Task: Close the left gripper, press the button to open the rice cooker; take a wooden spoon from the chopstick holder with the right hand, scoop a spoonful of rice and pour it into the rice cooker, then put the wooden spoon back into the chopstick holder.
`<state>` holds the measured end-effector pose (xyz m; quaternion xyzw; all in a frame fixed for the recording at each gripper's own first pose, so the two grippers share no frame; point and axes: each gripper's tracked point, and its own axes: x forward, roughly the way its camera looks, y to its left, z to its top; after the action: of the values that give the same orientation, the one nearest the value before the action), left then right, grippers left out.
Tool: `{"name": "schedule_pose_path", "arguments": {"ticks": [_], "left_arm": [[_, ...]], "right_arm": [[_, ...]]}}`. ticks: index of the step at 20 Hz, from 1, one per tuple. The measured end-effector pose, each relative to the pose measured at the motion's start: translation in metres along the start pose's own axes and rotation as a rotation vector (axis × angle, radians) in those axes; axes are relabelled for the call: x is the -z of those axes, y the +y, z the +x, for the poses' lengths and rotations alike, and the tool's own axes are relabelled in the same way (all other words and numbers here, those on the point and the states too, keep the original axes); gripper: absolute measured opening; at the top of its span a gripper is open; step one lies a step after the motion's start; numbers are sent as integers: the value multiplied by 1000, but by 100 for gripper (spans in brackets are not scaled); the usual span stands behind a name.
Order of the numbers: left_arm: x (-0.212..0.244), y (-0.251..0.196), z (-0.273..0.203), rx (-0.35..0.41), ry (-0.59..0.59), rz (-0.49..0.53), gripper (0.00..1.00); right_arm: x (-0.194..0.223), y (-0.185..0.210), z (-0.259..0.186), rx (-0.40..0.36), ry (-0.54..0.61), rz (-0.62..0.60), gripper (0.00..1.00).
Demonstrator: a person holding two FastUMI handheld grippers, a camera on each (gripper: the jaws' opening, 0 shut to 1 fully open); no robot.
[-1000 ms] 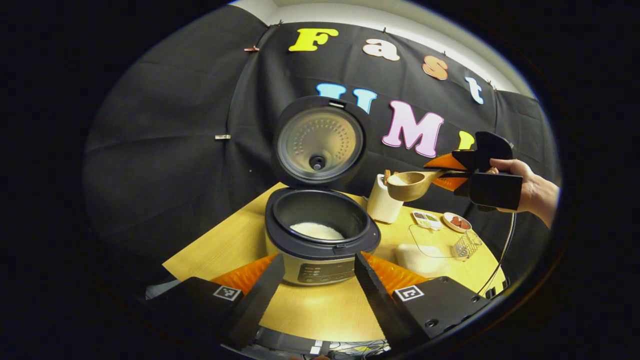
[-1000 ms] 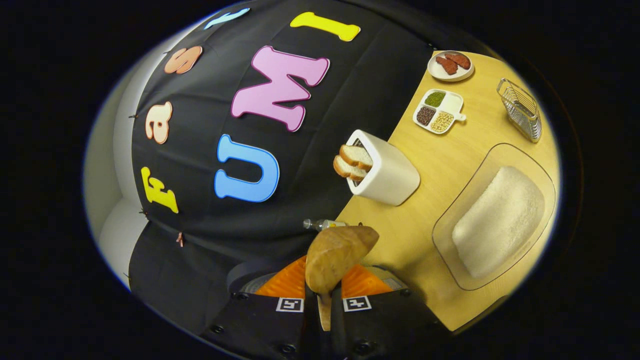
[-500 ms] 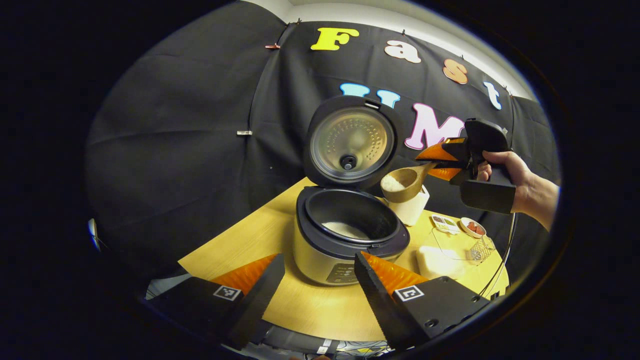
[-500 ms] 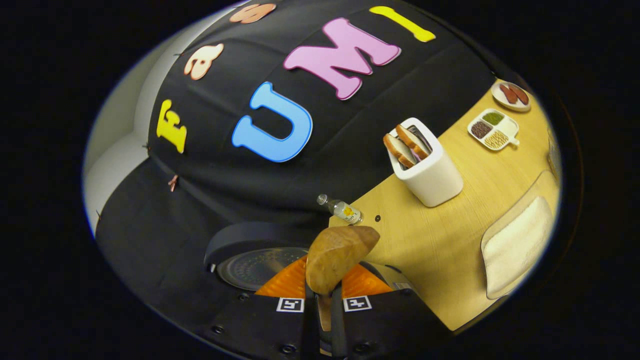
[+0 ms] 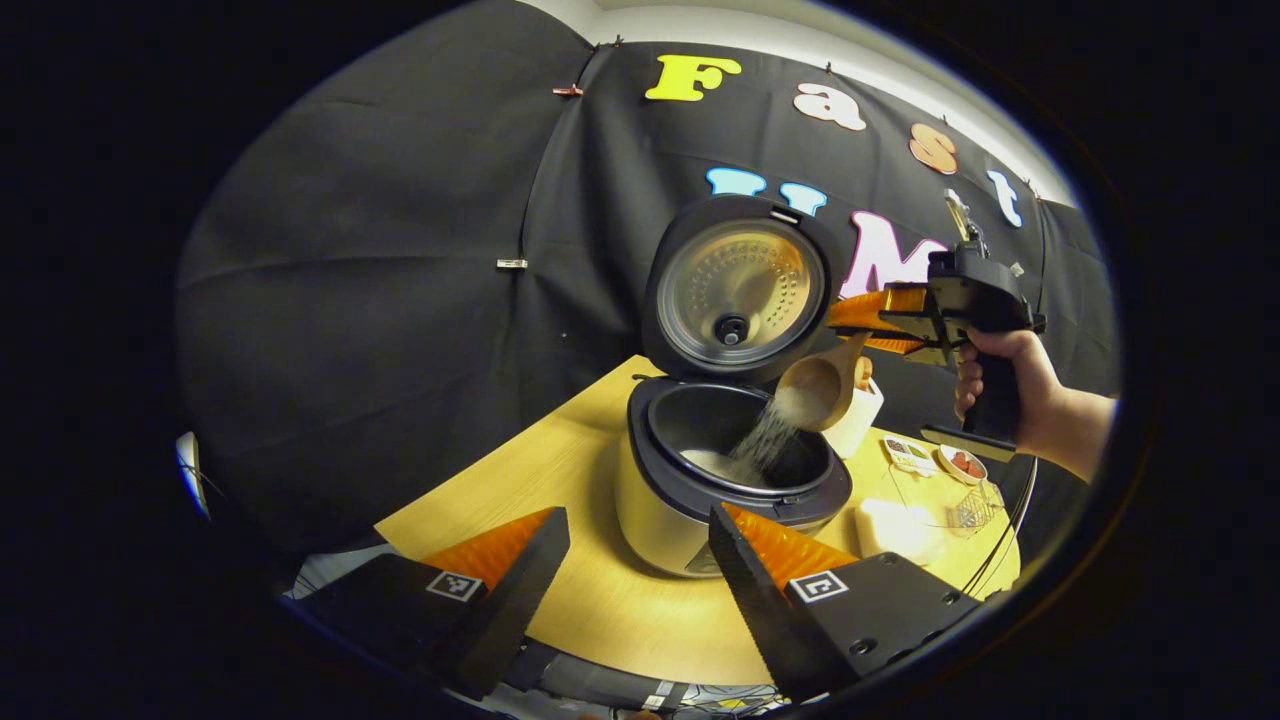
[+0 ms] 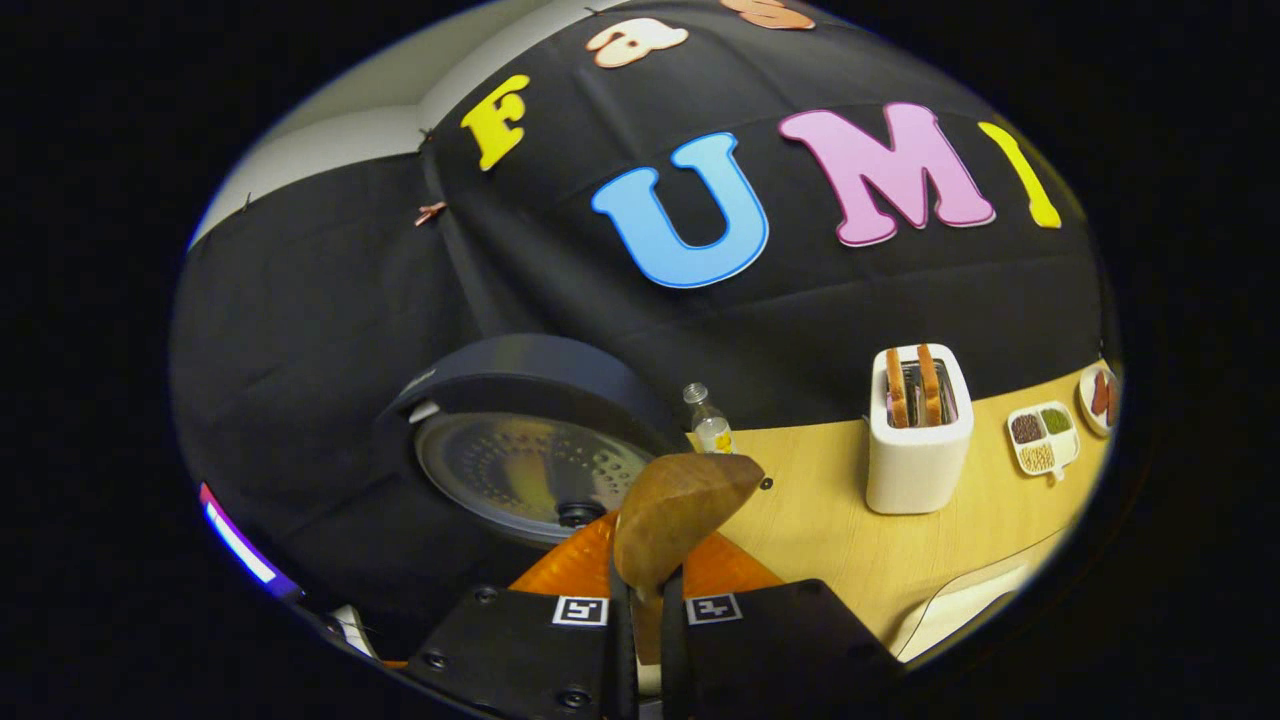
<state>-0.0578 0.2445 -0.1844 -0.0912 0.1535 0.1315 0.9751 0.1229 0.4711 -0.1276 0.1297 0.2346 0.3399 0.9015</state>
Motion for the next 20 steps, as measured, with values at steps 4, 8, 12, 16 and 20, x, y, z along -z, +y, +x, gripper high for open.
{"name": "schedule_pose_path", "arguments": {"ticks": [4, 8, 12, 16, 20], "left_arm": [[3, 8, -2, -13, 1, -3, 96], [5, 11, -4, -30, 9, -17, 96], [4, 10, -2, -31, 3, -20, 95], [5, 10, -2, -26, -1, 1, 96], [3, 10, -3, -25, -8, 6, 96]], "right_arm": [[17, 17, 8, -58, 29, -129, 13], [31, 29, 12, -95, 38, -303, 13], [48, 48, 13, -157, 51, -470, 13], [69, 61, 10, -213, 81, -594, 13], [69, 60, 13, -210, 80, -597, 14]]}}
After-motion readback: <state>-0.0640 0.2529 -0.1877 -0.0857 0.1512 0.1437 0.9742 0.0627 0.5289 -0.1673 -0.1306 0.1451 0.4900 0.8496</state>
